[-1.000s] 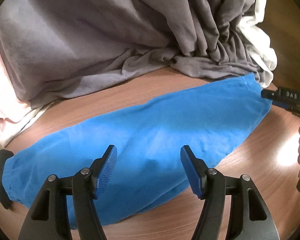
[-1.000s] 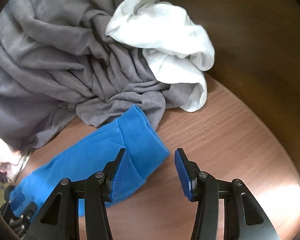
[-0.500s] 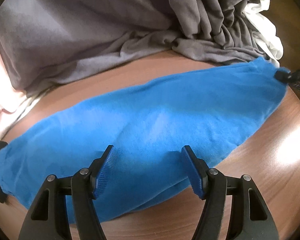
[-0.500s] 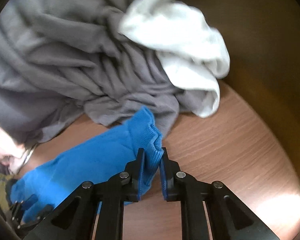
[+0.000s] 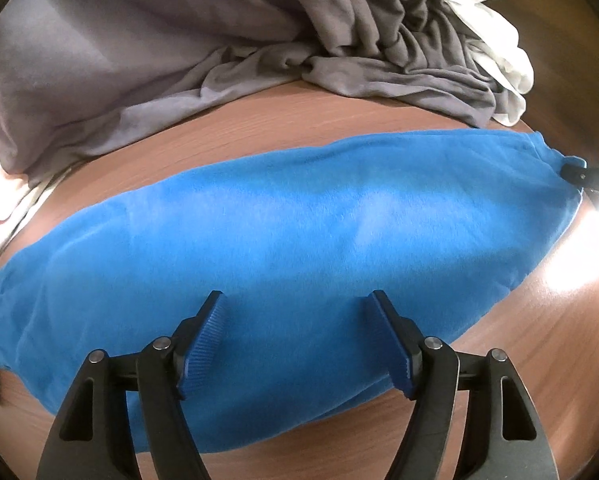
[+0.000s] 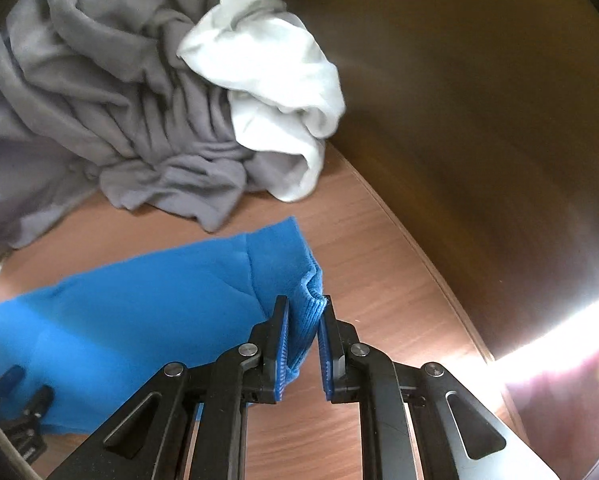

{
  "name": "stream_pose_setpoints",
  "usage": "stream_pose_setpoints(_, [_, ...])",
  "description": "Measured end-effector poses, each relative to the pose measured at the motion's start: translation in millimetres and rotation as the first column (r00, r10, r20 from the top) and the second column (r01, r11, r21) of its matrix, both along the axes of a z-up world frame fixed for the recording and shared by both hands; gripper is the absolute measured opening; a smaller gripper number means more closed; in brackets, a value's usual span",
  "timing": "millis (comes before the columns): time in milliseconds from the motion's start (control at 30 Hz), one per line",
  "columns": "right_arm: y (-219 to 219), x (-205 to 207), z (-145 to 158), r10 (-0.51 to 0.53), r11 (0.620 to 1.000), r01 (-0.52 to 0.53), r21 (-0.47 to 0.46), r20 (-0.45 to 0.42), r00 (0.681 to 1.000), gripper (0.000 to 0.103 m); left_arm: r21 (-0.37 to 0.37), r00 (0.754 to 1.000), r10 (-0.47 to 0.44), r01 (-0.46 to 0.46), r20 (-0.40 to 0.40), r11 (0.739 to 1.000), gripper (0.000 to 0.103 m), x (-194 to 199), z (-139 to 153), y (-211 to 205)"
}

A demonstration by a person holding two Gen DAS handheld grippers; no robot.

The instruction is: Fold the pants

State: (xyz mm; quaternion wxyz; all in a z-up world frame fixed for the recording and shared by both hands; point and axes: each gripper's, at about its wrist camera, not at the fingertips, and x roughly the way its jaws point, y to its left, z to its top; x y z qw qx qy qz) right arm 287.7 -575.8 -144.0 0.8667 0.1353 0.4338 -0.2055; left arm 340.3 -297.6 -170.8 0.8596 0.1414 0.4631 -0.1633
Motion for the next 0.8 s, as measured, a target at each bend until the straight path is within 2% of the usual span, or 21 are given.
stream_pose_setpoints(133, [0, 2, -3, -0.002, 0.999, 0.001, -0.039, -0.025, 1.0, 0.014, -0.024, 1.0, 0.021, -0.022, -0.017, 0.999, 0.074, -4, 2, 8])
stream_pose_setpoints(267, [9, 3, -1, 0.014, 0.995, -0.016, -0.095, -0.021, 1.0, 0.017, 0.005, 0.992, 0.036, -0.037, 0.123, 0.999, 0.074, -29, 31, 23])
stream_pose_setpoints(300, [14, 3, 1, 0.019, 0.993, -0.021, -0.112, -0.024, 1.0, 0.02, 0.008, 0.986, 0.049, -0.051, 0.16, 0.999, 0.075, -39, 40, 30])
stream_pose_setpoints(367, [28, -2, 10, 0.021, 0.978, -0.025, -0.209, -0.022, 1.0, 0.047, 0.003, 0.978, 0.076, -0.079, 0.194, 0.997, 0.077, -55, 50, 45])
stream_pose_setpoints(433, [51, -14, 27, 0.048, 0.949, -0.036, -0.313, 0.031, 0.998, 0.052, -0.005, 0.972, 0.122, -0.124, 0.202, 0.992, 0.077, -70, 56, 64])
stream_pose_setpoints(467, [61, -18, 33, 0.084, 0.944, -0.064, -0.323, 0.049, 0.995, 0.052, -0.007, 0.969, 0.147, -0.149, 0.2, 0.989, 0.077, -77, 57, 73])
stream_pose_setpoints(533, [85, -29, 46, 0.167, 0.942, -0.133, -0.309, 0.087, 0.982, 0.052, -0.03, 0.961, 0.207, -0.205, 0.186, 0.978, 0.077, -89, 58, 98])
stream_pose_setpoints(633, [123, -45, 59, 0.302, 0.931, -0.265, -0.25, 0.122, 0.945, 0.052, -0.047, 0.949, 0.267, -0.263, 0.168, 0.964, 0.077, -102, 58, 126])
stream_pose_setpoints(800, [191, -61, 68, 0.493, 0.863, -0.46, -0.209, 0.148, 0.857, 0.052, -0.103, 0.926, 0.333, -0.318, 0.181, 0.942, 0.077, -119, 66, 164])
